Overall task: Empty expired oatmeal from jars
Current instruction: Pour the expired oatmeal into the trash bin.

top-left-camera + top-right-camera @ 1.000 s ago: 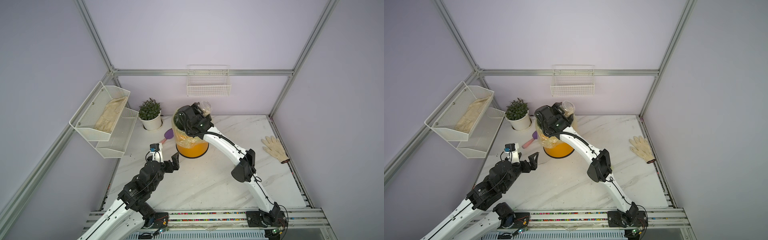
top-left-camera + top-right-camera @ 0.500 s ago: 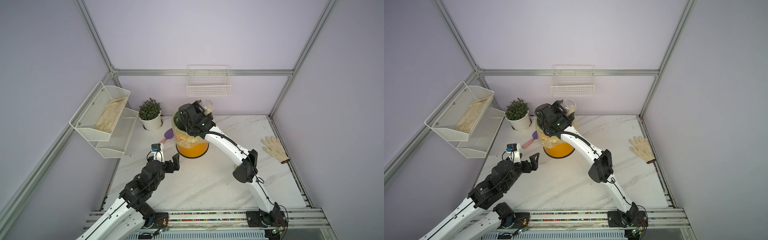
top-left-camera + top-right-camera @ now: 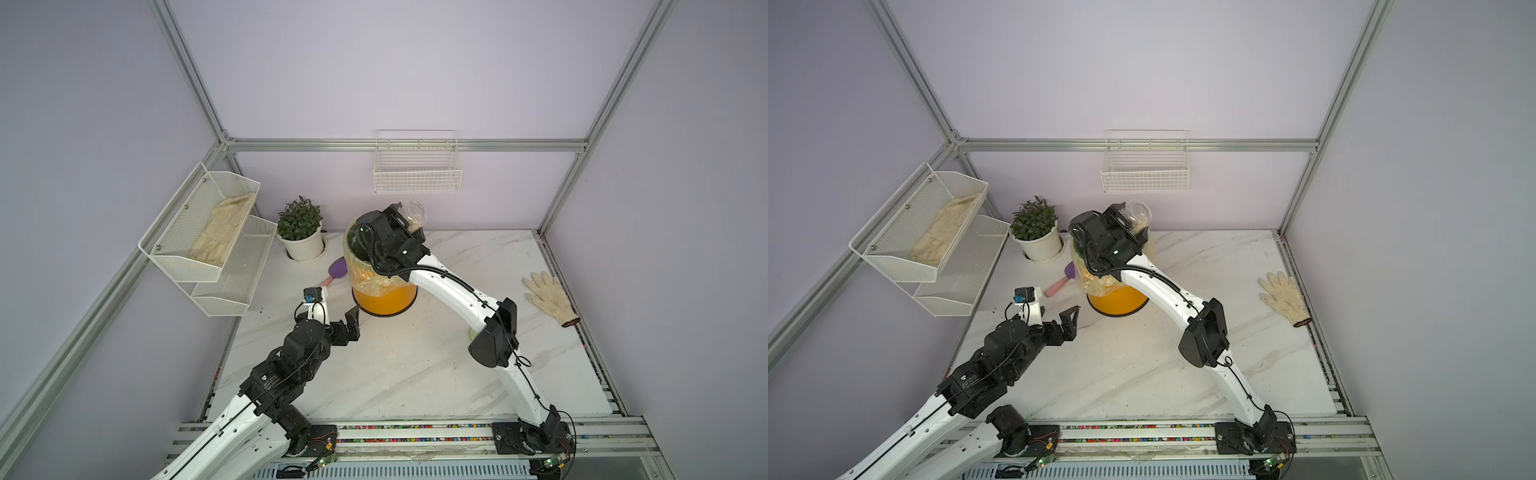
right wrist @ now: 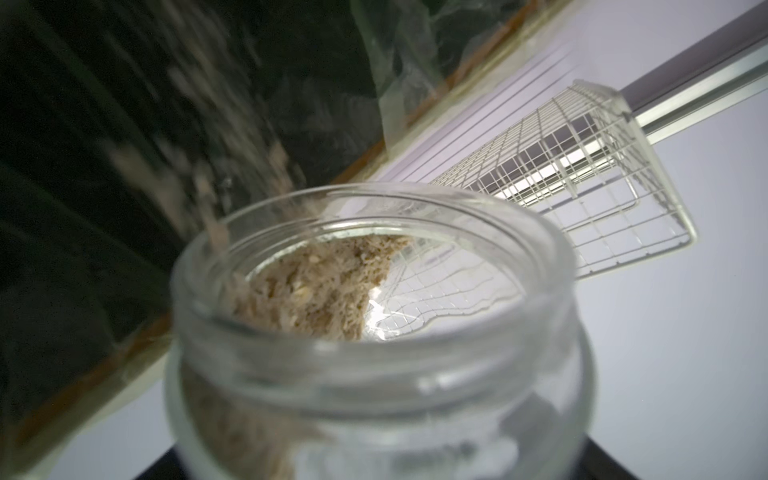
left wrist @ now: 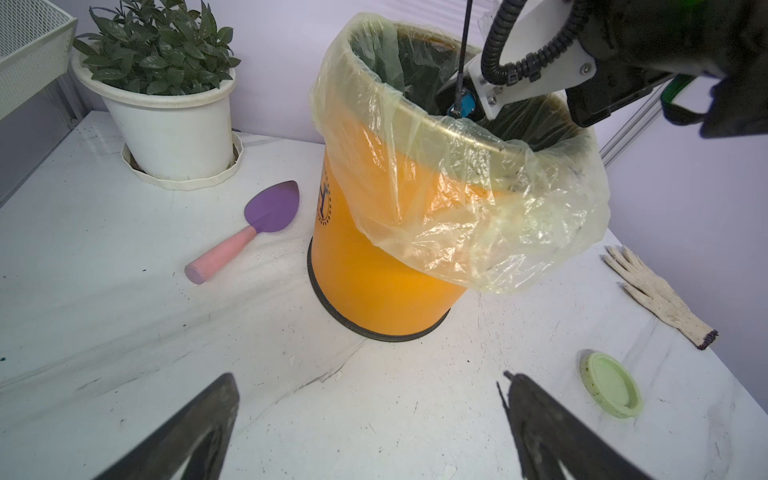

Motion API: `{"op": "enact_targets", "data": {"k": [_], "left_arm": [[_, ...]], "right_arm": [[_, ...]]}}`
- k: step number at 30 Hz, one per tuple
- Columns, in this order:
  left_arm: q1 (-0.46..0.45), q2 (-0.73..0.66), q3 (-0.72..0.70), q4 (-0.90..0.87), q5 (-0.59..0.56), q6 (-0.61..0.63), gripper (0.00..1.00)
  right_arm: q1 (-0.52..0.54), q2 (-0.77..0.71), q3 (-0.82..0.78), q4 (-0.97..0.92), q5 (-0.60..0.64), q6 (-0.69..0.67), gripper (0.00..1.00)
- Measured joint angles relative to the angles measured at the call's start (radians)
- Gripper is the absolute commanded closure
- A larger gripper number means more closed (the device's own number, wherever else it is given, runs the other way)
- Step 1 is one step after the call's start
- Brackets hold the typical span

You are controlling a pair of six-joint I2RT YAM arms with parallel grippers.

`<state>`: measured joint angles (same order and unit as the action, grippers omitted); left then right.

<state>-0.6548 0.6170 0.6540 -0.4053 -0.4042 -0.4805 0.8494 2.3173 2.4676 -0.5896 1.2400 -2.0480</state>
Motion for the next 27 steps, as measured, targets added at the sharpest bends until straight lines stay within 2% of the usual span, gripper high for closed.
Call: {"op": "enact_targets", "data": {"k": [3,7,10,15,19,27], "left_arm": [[0.000,-0.001,0.000,0.000,0.000,0.000,0.00],[0.000,-0.005,0.000,0.000,0.000,0.000,0.00],[0.000,-0.005,0.000,0.000,0.000,-0.003,0.00],[0.000,-0.005,0.000,0.000,0.001,-0.008,0.00],[0.000,-0.005,0.000,0.000,0.001,-0.008,0.00],[0.000,-0.005,0.000,0.000,0.000,-0.008,0.00]], "right_arm": [[0.005,-0.008,-0.012,0.006,-0.024,0.000,0.97],[0.005,0.011,0.069,-0.029,-0.048,-0.002,0.97],[0.001,0.008,0.098,-0.037,-0.112,-0.004,0.97],[-0.002,-0.048,-0.025,-0.088,-0.138,-0.006,0.97],[-0.004,-0.049,-0.029,-0.180,-0.169,-0.006,0.97],[-0.006,-0.027,0.074,-0.193,-0.256,-0.017,0.97]]}}
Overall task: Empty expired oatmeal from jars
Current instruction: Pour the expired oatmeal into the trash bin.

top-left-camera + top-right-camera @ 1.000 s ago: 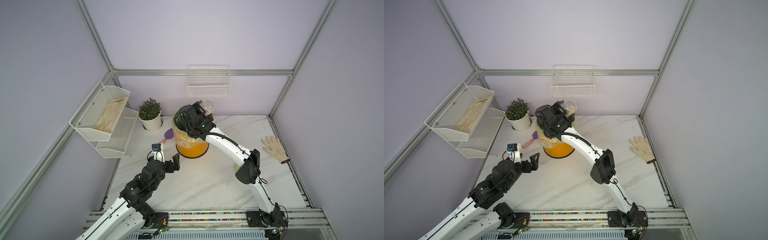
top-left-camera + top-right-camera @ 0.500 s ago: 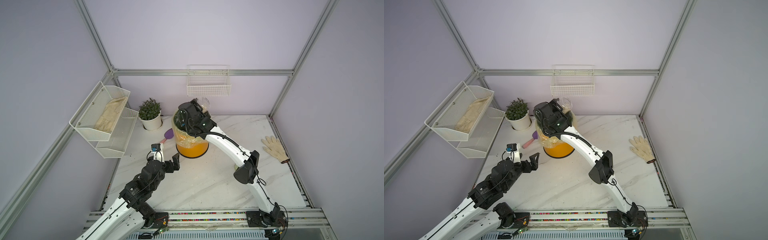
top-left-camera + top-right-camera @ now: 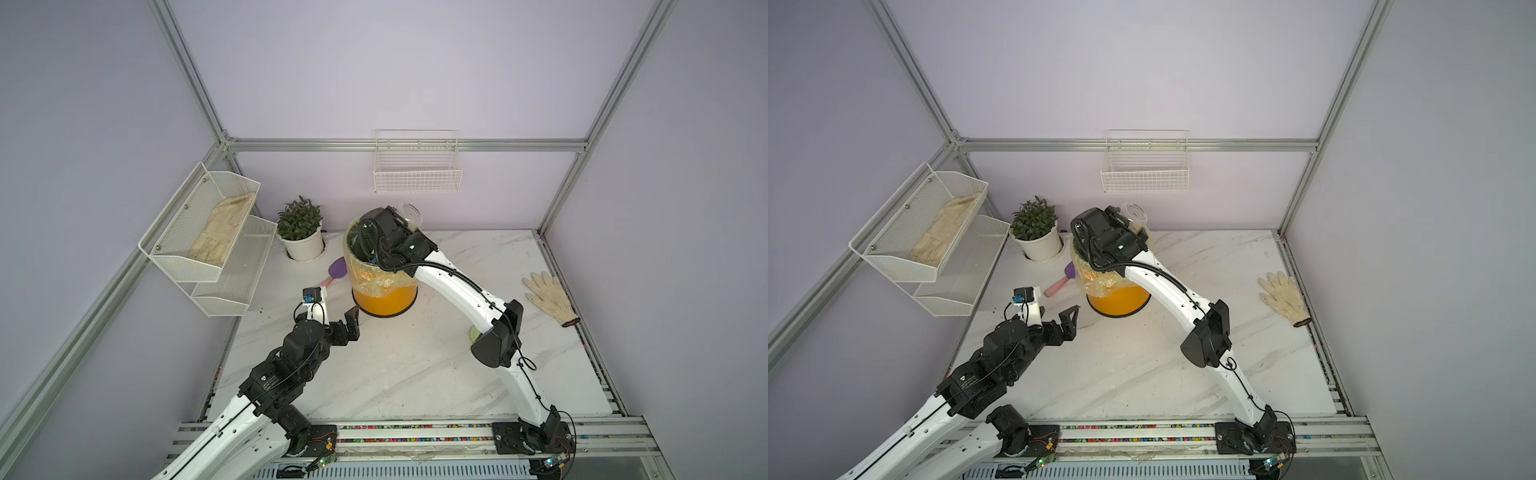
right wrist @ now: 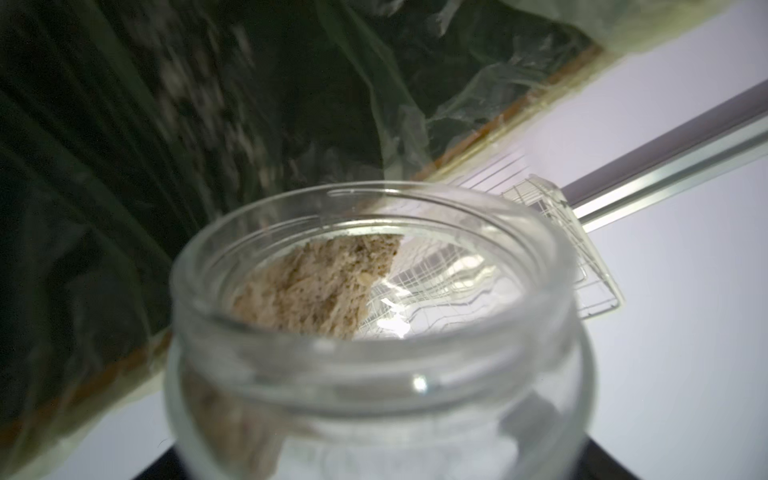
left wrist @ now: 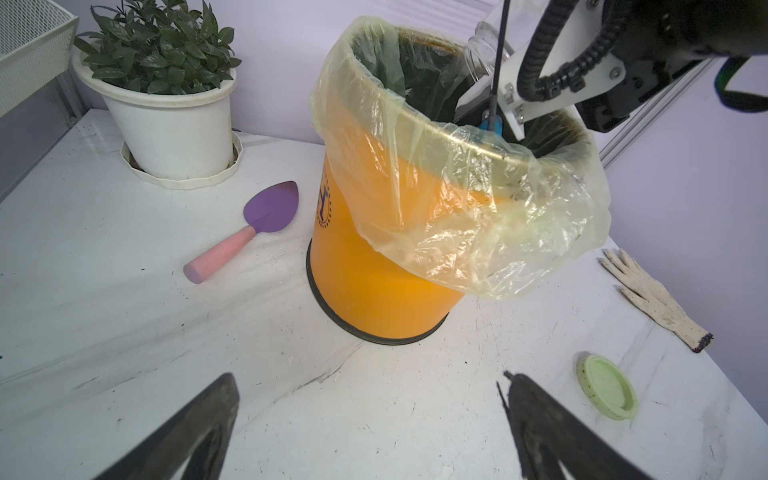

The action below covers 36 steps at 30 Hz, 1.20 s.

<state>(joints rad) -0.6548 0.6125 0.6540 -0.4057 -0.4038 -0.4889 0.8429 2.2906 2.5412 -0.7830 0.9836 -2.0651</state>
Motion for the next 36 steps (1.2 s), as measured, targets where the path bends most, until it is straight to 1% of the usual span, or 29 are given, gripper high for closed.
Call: {"op": "enact_targets", "data": {"k": [7,8,9,11,15,17,18,23,25,29,32,36], "left_arm": [[0.000,0.005,0.000,0.000,0.002,-0.001,0.00],[0.000,0.006,0.000,0.000,0.003,-0.001,0.00],[0.000,0.008,0.000,0.000,0.004,-0.002,0.00],[0.000,0.012,0.000,0.000,0.003,-0.002,0.00],[0.000,0.019,0.000,0.001,0.006,-0.010,0.00],[0.000,0.021,0.000,0.001,0.009,-0.012,0.00],[0.000,0.021,0.000,0.001,0.011,-0.014,0.00],[0.000,0.004,0.000,0.003,0.014,-0.016,0.00],[0.000,-0.007,0.000,0.007,0.014,-0.016,0.00],[0.000,-0.017,0.000,0.009,0.015,-0.016,0.00],[0.000,-0.020,0.000,0.008,0.014,-0.016,0.00],[0.000,-0.032,0.000,0.007,0.014,-0.016,0.00]], "right_arm": [[0.009,-0.003,0.010,0.039,-0.048,-0.001,0.96],[0.010,-0.012,-0.012,0.063,-0.036,0.000,0.96],[0.011,-0.033,-0.069,0.113,-0.025,0.000,0.96],[0.017,-0.044,-0.108,0.132,-0.013,0.000,0.96],[0.026,0.015,0.006,0.042,0.079,0.002,0.96],[0.034,0.008,-0.013,0.060,0.080,0.000,0.96],[0.038,0.002,-0.032,0.083,0.062,0.002,0.91],[0.050,0.000,-0.040,0.066,0.086,0.006,0.91],[0.051,-0.001,-0.040,0.065,0.086,0.008,0.93],[0.051,0.000,-0.047,0.077,0.126,0.014,0.96],[0.046,0.029,0.000,0.075,0.169,0.014,1.00],[0.037,0.066,0.067,0.051,0.175,0.014,1.00]]}}
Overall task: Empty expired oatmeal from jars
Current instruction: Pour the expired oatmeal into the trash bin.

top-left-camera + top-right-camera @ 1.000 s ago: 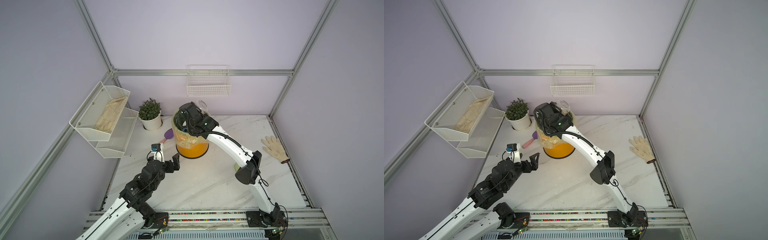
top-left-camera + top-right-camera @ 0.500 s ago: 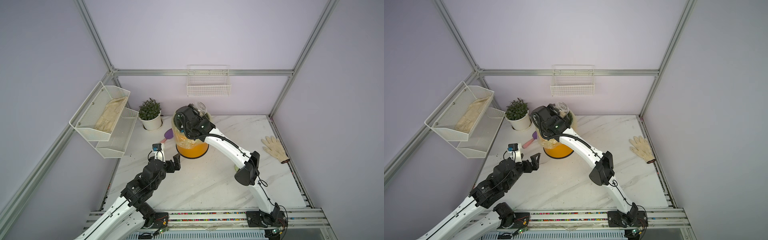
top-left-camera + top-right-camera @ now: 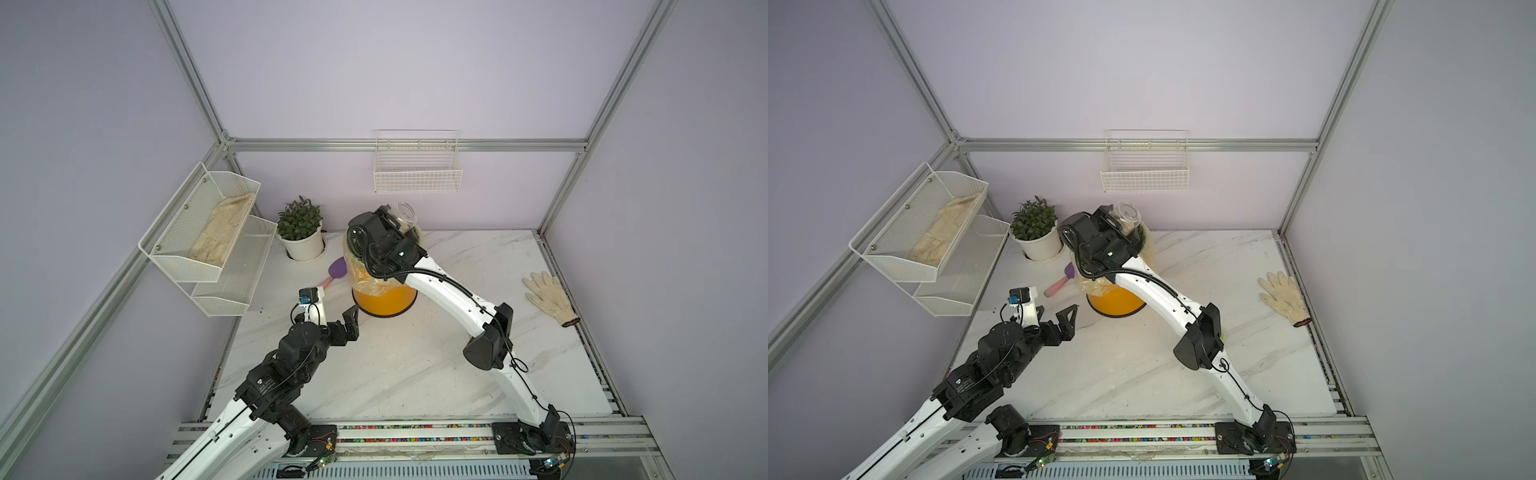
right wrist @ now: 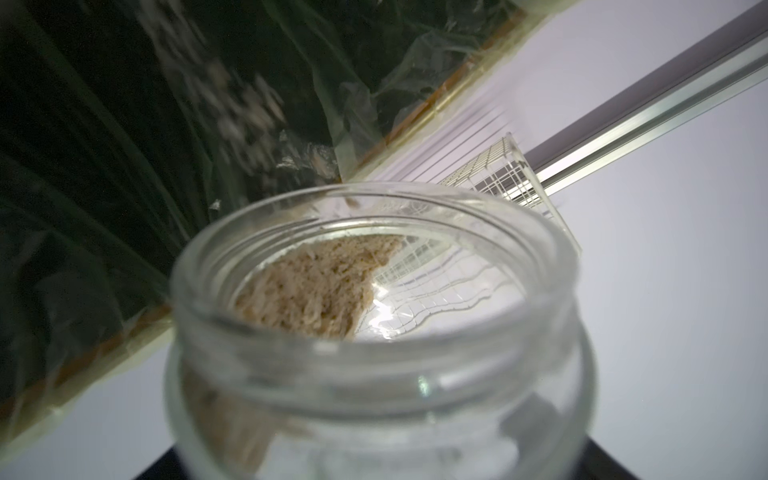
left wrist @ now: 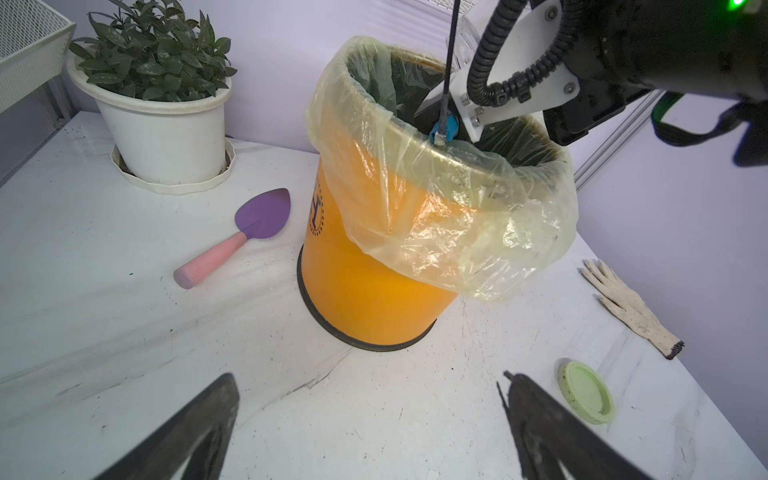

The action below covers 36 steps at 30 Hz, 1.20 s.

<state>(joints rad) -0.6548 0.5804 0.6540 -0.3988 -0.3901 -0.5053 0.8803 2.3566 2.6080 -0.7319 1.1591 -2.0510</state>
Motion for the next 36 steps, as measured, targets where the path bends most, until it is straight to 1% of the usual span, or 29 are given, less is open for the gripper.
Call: {"op": "enact_targets", "data": {"k": [3,7,9,11,13,15,17,18,21,23,26,29,32,36], "left_arm": [[0.000,-0.005,0.000,0.000,-0.003,0.000,0.00],[0.000,-0.008,0.000,-0.002,-0.003,0.001,0.00],[0.000,-0.006,0.000,-0.002,-0.003,0.000,0.00],[0.000,-0.001,0.000,-0.002,-0.003,0.000,0.00],[0.000,0.010,0.000,0.001,-0.003,0.000,0.00],[0.000,0.025,0.000,0.002,-0.002,0.000,0.00],[0.000,0.041,0.000,0.002,-0.001,0.000,0.00],[0.000,0.046,0.000,0.003,0.000,0.000,0.00],[0.000,0.059,0.000,0.010,0.003,0.000,0.00],[0.000,0.056,0.000,0.021,0.005,0.000,0.00],[0.000,0.049,0.000,0.030,0.010,0.000,0.00],[0.000,0.040,0.000,0.032,0.012,0.000,0.00],[0.000,0.031,0.000,0.031,0.011,0.000,0.00],[0.000,0.027,0.000,0.032,0.012,0.000,0.00]], "right_arm": [[-0.013,-0.016,-0.048,0.005,0.034,0.000,1.00],[-0.032,-0.015,-0.031,-0.044,0.001,-0.001,0.99],[-0.039,-0.026,-0.031,-0.048,0.003,0.000,0.98],[-0.045,-0.082,-0.130,-0.028,0.000,-0.001,0.98],[-0.047,-0.105,-0.166,-0.041,0.001,-0.002,0.98],[-0.048,-0.071,-0.094,-0.063,0.003,-0.003,0.98],[-0.047,-0.014,0.026,-0.078,0.006,-0.003,0.98],[-0.047,-0.007,0.042,-0.075,0.009,-0.003,0.98],[-0.042,-0.007,0.053,-0.089,0.003,-0.003,0.97],[-0.044,-0.021,0.006,-0.078,0.037,-0.002,0.97],[-0.045,-0.027,-0.041,-0.078,0.020,-0.003,0.97],[-0.044,-0.018,-0.032,-0.082,0.017,-0.003,0.98],[-0.045,-0.010,0.024,-0.093,-0.006,-0.003,0.98],[-0.049,-0.027,0.022,-0.069,-0.035,-0.003,0.98]]}}
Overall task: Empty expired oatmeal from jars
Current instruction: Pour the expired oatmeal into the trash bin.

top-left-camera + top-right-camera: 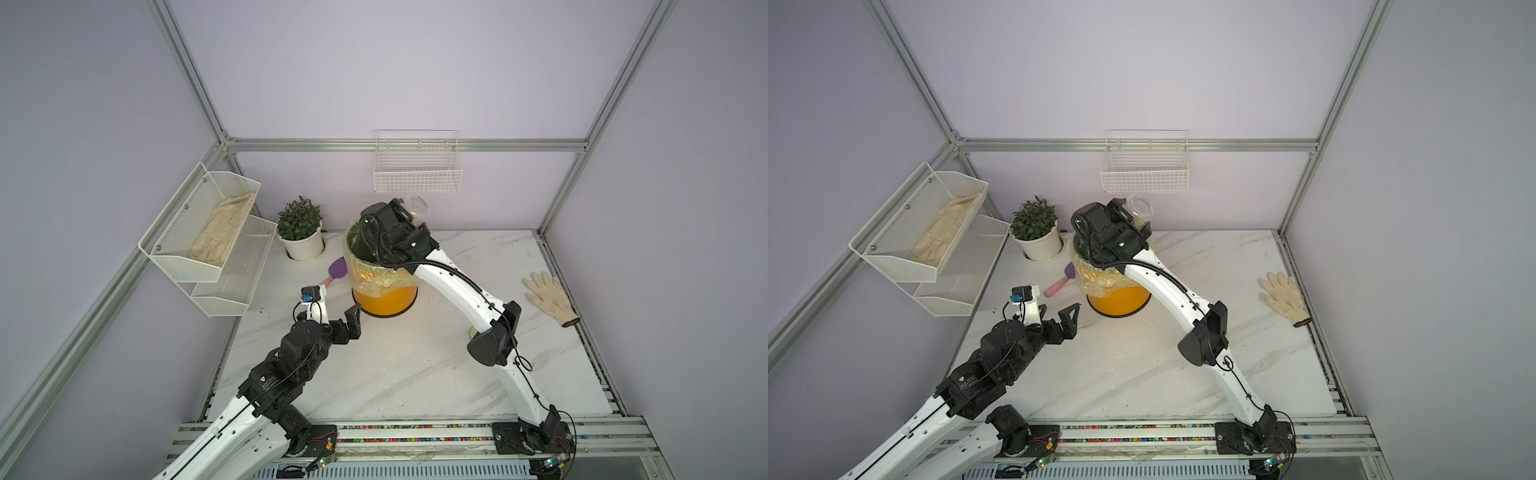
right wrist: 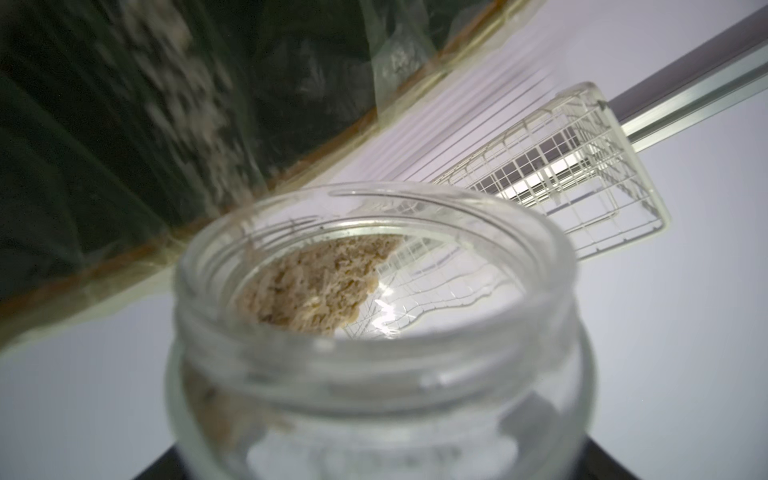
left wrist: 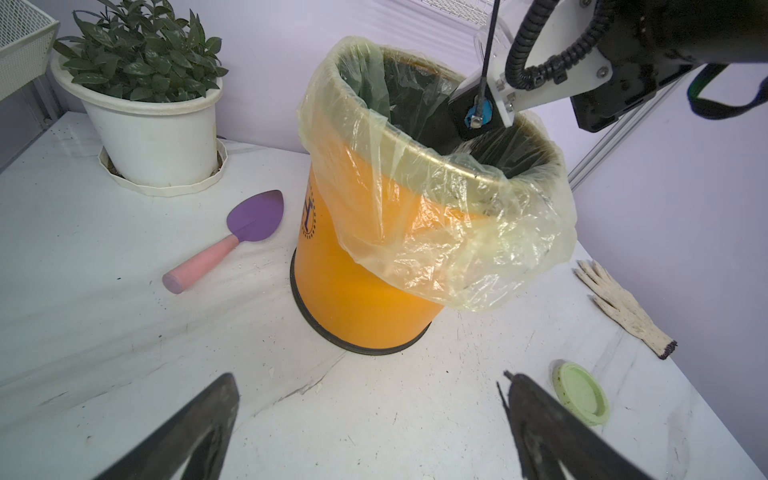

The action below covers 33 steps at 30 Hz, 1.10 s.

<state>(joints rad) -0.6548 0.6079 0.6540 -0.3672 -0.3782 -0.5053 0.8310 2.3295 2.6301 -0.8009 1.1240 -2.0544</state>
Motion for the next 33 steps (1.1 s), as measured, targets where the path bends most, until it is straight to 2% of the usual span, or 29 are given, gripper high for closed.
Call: {"op": "enact_targets", "data": {"k": [3,6,8,11,12,17,20,27,30,33], "left_arm": [[0.000,0.000,0.000,0.000,0.000,0.000,0.00],[0.000,0.002,0.000,0.000,0.003,0.000,0.00],[0.000,0.002,0.000,0.000,0.004,0.000,0.00],[0.000,0.002,0.000,0.000,0.004,0.000,0.00],[0.000,0.003,0.000,0.000,0.004,0.000,0.00],[0.000,0.012,0.000,0.000,0.005,0.000,0.00],[0.000,0.013,0.000,0.000,0.005,0.000,0.00],[0.000,0.021,0.000,0.000,0.006,0.000,0.00],[0.000,0.026,0.000,-0.004,0.009,0.000,0.00],[0.000,0.025,0.000,-0.009,0.008,0.000,0.00]], "right_arm": [[0.000,-0.022,-0.068,0.002,0.020,0.000,0.98],[0.002,-0.039,-0.133,0.023,-0.021,-0.001,0.98],[0.004,-0.023,-0.104,0.019,-0.022,-0.001,0.99],[0.005,0.027,0.052,0.001,-0.066,-0.002,0.98],[0.004,0.025,0.058,0.002,-0.056,-0.001,0.98],[0.003,-0.072,-0.111,0.066,-0.072,-0.004,0.98],[0.001,-0.067,-0.129,0.073,-0.088,-0.005,0.98],[0.000,-0.031,-0.043,0.069,-0.123,-0.006,0.98],[0.008,-0.061,-0.120,0.109,-0.099,-0.006,0.98],[0.011,-0.093,-0.212,0.128,-0.147,-0.009,0.98]]}}
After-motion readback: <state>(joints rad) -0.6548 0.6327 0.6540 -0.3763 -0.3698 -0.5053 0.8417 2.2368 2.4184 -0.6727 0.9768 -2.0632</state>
